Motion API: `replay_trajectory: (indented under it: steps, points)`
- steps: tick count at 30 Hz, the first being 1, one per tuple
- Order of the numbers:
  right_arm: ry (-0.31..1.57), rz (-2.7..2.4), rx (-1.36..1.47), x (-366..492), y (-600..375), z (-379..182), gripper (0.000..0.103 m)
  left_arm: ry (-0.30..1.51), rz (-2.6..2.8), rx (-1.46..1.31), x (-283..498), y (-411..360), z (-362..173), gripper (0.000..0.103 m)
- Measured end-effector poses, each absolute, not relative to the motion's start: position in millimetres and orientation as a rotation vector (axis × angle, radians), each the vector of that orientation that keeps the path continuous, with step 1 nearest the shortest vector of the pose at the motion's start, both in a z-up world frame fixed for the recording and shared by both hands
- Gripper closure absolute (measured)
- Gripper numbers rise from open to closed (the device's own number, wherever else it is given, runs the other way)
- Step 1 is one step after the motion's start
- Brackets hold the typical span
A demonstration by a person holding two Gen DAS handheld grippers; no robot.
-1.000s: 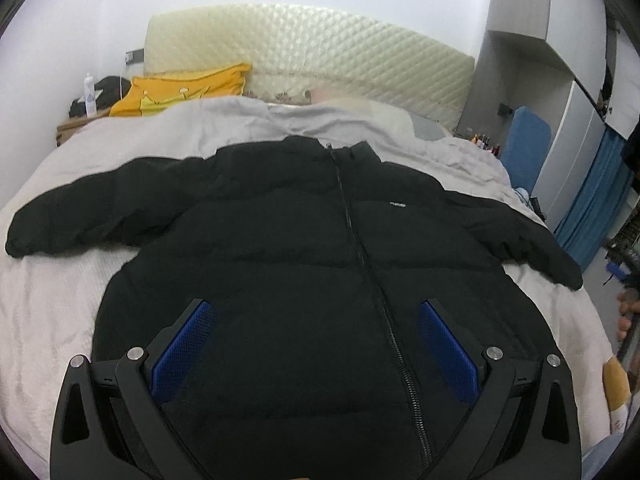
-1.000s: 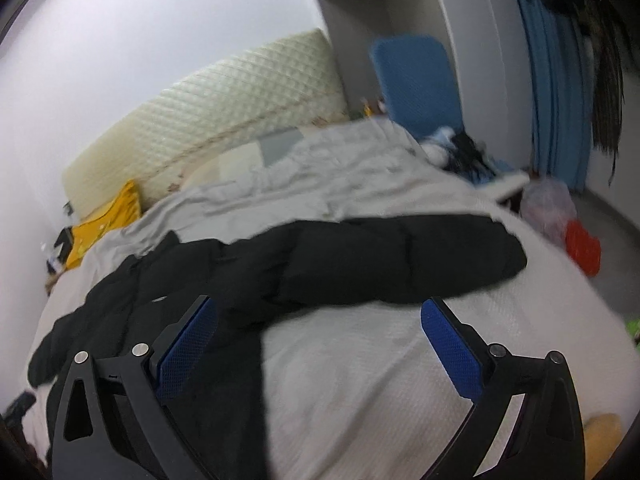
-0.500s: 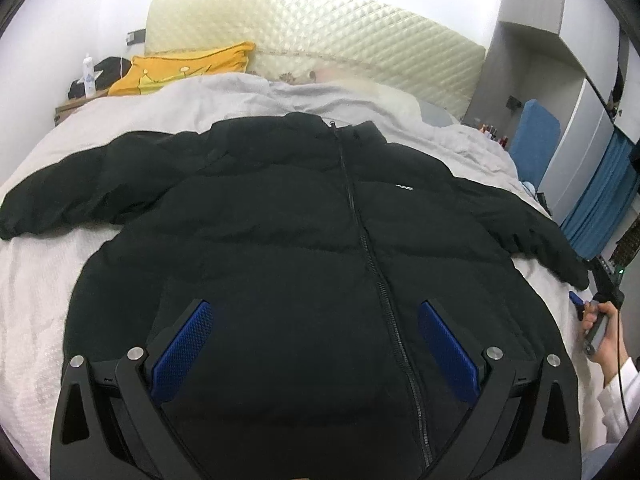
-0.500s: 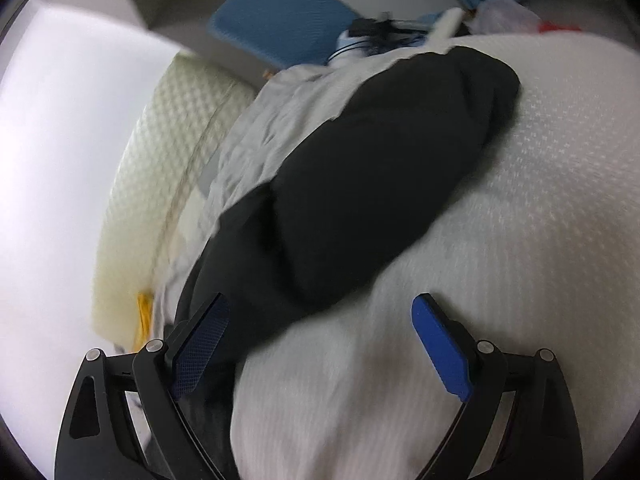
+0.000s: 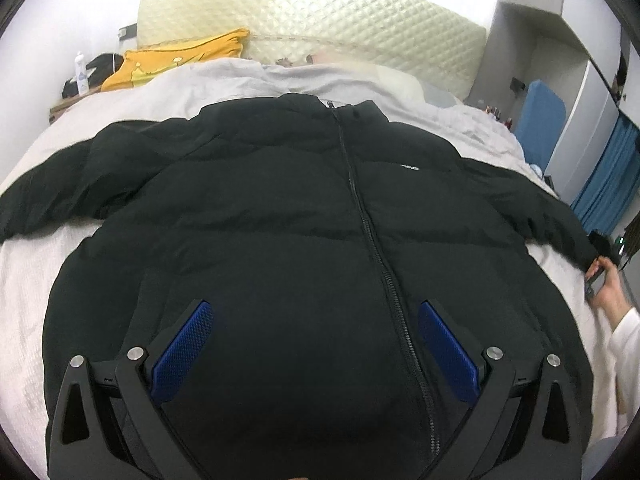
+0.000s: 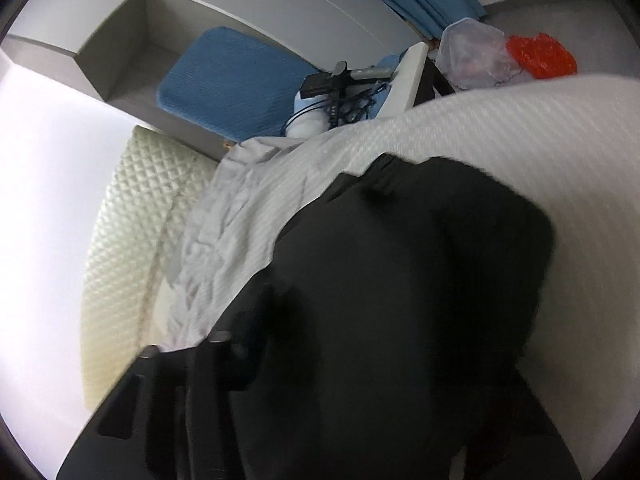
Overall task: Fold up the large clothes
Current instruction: 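Grasp the jacket sleeve cuff with the right tool and lift it, then carry the sleeve across the jacket body and release it with the right tool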
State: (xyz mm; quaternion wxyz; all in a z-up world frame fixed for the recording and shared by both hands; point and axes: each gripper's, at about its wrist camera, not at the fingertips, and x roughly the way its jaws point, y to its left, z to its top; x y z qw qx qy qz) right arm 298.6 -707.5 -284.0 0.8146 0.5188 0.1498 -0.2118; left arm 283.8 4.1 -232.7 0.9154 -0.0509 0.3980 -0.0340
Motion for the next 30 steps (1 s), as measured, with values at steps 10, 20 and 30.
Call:
replay_trajectory:
  steps: [10,20,30]
  points:
    - [0.323,-0.471,0.826,311,-716,-203,0.099,0.825,-0.023,-0.073,287,6,-233,0.001]
    - [0.275,-0.393,0.6,318,-639,-62,0.098,0.757,0.023,-0.027,271,24,-212,0.001]
    - [0.244,-0.233,0.272,348,-458,65,0.097,0.715,0.088,-0.001,242,57,-194,0.0]
